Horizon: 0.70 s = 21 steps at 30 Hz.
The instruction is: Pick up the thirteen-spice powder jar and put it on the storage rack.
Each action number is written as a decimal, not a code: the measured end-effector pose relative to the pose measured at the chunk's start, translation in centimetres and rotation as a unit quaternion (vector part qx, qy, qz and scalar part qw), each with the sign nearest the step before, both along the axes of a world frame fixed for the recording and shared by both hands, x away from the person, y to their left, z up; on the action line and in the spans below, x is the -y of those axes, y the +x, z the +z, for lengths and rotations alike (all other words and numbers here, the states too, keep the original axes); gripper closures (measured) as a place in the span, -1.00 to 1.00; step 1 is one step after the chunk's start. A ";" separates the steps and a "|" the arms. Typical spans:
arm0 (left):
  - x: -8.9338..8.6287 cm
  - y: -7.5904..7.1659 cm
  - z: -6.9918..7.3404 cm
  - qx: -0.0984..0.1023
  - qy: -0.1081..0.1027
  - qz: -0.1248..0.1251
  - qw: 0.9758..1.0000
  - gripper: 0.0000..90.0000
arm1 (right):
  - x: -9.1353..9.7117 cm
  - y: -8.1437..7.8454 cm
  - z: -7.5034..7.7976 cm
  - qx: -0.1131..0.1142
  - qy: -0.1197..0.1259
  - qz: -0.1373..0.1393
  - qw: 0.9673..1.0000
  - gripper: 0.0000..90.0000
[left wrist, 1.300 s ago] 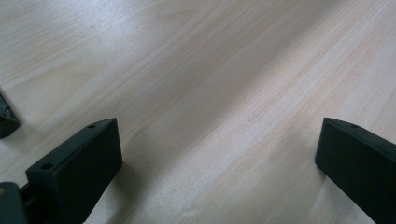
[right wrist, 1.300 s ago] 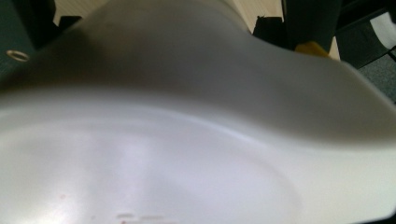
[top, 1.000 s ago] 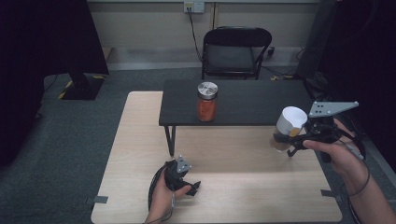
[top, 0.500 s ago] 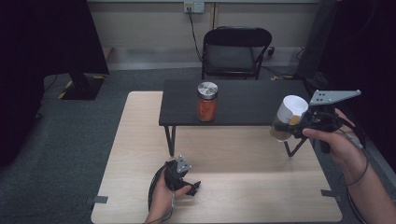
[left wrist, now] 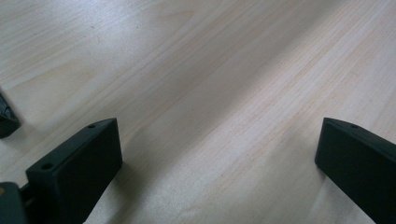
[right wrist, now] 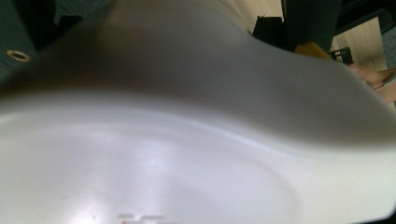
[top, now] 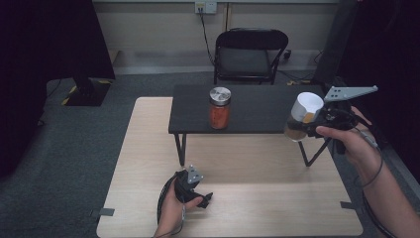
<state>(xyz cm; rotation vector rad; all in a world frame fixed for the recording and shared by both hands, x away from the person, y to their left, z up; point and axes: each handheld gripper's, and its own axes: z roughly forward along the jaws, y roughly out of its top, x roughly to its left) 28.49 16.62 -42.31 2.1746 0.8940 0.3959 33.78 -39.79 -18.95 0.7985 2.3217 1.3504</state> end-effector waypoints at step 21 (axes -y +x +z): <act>0.0 0.0 0.0 0.000 -0.001 0.001 1.000 -1.00 | -1.8 2.7 0.1 0.003 -0.005 -0.042 0.999 -0.32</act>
